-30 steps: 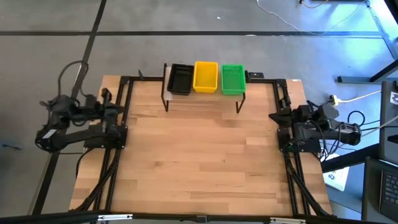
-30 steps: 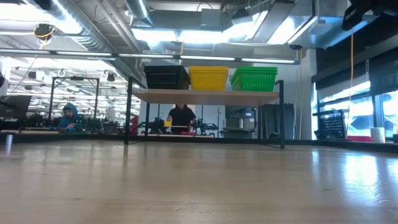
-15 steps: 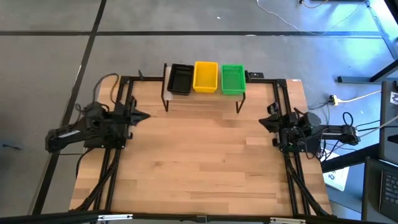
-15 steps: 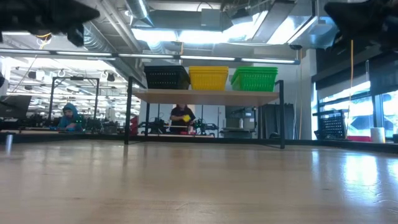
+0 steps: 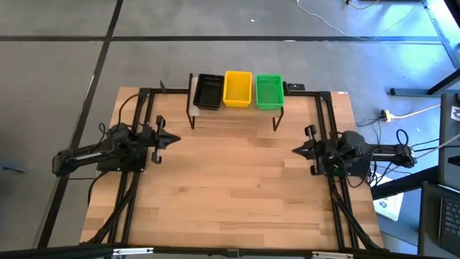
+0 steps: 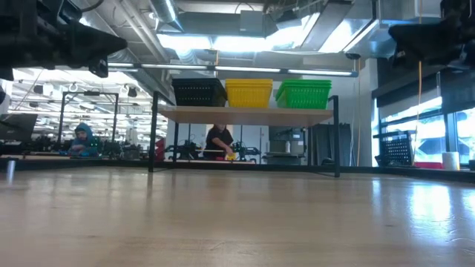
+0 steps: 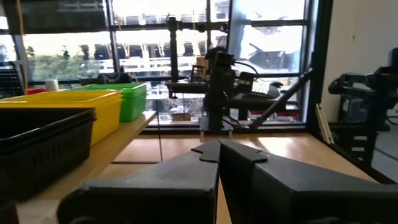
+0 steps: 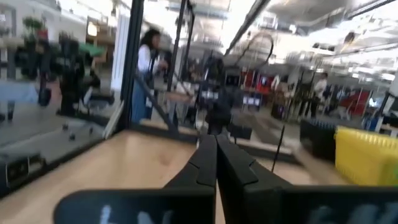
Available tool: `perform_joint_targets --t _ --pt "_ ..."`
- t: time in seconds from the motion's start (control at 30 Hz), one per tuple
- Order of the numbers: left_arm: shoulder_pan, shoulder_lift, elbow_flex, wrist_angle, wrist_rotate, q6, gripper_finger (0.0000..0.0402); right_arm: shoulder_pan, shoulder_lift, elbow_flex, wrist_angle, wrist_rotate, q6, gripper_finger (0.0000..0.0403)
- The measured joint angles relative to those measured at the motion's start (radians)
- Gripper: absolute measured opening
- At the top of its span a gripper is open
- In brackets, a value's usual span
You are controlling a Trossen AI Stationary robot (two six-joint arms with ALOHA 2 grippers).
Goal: Stack baskets on shelf by color
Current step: Return to Home Position
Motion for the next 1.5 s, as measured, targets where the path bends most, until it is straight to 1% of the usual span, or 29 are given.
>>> perform_joint_targets --t 0.17,0.5,1.23,1.5 --pt "0.0 0.0 0.0 -0.013 0.001 0.004 0.0 0.0 0.0 0.0 -0.067 0.001 -0.018 0.0" --pt "0.0 0.0 0.0 -0.104 -0.003 0.001 0.0005 0.0 0.001 0.0 -0.081 0.001 -0.018 0.0" --pt "0.0 0.0 0.0 -0.104 -0.003 0.002 0.0001 0.0 0.001 0.001 -0.078 0.001 -0.017 0.0" --pt "0.0 0.0 0.0 -0.104 -0.004 0.002 0.0008 0.0 0.001 0.001 -0.078 0.001 -0.018 0.0001"
